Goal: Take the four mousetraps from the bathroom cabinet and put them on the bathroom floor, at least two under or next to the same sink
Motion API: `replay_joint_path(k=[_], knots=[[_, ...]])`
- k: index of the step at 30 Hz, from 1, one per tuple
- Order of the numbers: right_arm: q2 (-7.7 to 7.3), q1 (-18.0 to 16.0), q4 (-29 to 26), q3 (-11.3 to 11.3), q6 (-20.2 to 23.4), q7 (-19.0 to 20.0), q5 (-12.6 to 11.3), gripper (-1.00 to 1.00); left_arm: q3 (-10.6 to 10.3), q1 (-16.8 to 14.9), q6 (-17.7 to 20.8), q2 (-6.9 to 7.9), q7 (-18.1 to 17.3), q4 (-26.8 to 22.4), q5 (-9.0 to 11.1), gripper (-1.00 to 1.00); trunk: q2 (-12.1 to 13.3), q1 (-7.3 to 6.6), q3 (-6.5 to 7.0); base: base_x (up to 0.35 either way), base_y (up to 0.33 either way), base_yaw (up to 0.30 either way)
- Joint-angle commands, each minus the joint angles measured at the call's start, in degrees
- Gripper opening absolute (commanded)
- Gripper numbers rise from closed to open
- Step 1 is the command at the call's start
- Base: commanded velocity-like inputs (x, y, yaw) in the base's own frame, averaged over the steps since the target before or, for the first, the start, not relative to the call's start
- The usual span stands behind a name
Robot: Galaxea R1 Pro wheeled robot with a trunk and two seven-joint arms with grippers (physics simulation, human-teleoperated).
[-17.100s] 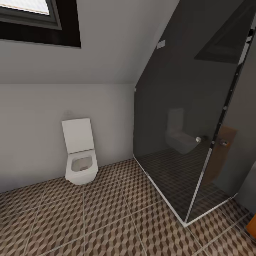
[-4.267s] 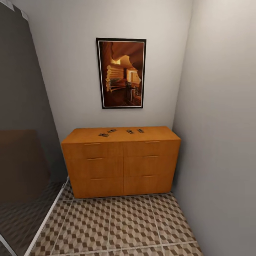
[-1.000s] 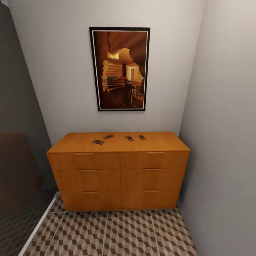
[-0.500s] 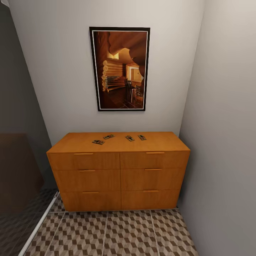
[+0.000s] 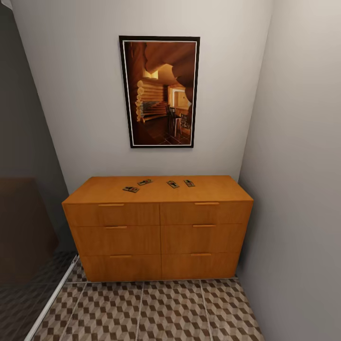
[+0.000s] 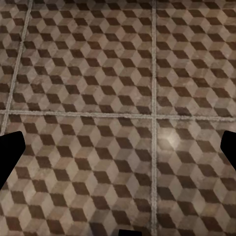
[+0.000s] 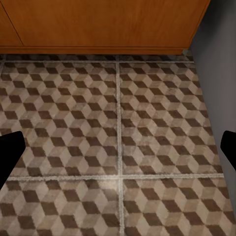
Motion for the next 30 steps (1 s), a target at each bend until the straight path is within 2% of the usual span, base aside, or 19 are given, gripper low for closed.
replay_joint_path(k=[1, 30], knots=[[0.01, -0.03, 0.03, -0.07, -0.17, -0.02, 0.16, 1.00, 0.01, 0.01, -0.08, -0.01, 0.18, -0.06, -0.13, 1.00, -0.03, 0.00, -0.05, 0.000, 0.000, 0.000], [-0.08, -0.06, 0.54, -0.33, 0.19, -0.53, 0.09, 1.00, -0.01, 0.01, -0.10, -0.04, 0.18, -0.08, -0.13, 1.00, -0.03, 0.00, -0.05, 0.000, 0.000, 0.000]])
